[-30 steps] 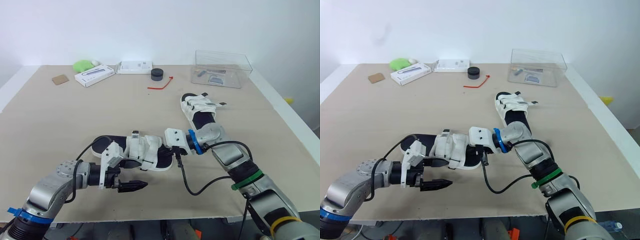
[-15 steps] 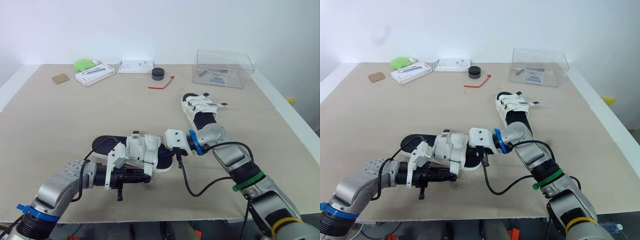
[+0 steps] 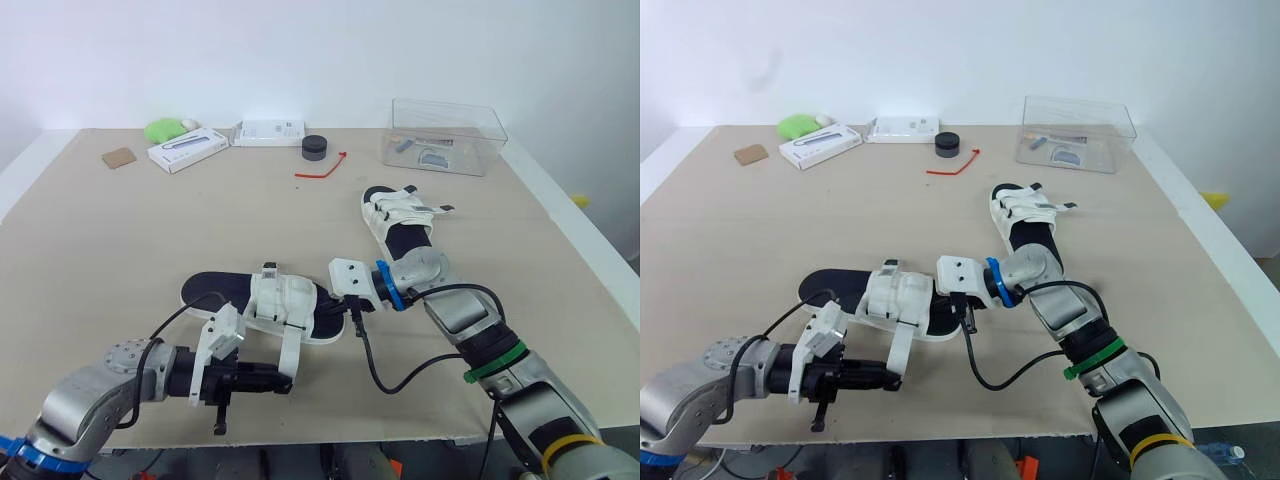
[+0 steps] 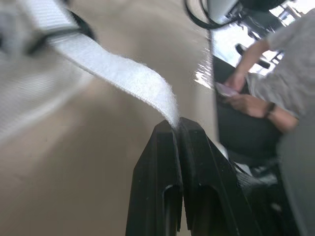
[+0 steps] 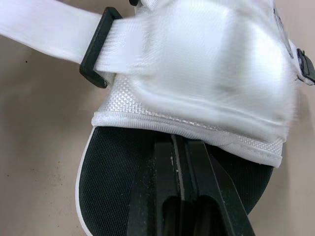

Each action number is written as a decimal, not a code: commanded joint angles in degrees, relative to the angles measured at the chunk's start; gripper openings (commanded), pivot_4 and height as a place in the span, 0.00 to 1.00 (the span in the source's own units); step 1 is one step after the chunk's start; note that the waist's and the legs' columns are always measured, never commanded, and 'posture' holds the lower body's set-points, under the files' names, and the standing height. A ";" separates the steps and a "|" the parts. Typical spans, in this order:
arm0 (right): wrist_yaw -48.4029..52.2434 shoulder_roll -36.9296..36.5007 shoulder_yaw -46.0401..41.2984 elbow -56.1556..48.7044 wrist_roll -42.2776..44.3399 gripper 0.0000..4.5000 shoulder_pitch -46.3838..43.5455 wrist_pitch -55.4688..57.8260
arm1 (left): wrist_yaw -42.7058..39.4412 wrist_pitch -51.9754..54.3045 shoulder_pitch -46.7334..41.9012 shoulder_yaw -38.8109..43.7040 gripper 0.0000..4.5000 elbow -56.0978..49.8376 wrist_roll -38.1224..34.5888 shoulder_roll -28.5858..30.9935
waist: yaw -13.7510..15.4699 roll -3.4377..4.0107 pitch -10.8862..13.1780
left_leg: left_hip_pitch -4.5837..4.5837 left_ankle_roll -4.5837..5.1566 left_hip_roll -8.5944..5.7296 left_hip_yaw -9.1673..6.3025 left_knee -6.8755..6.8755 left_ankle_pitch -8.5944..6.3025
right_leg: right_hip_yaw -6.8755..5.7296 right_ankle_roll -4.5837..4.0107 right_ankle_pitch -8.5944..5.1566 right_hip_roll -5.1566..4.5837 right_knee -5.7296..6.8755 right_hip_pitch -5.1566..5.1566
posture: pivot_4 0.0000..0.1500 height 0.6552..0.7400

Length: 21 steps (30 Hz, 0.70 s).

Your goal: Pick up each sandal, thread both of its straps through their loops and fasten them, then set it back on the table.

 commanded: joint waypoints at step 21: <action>1.66 -0.55 2.96 4.26 -3.11 0.00 0.84 0.74 | -8.34 -48.23 0.33 2.76 0.92 1.06 26.45 9.30 | 0.09 0.07 0.00 | 0.12 0.00 -0.01 0.08 -0.19 0.00 | 0.01 -0.26 -0.15 -0.05 0.00 0.00 | 1.00 1.00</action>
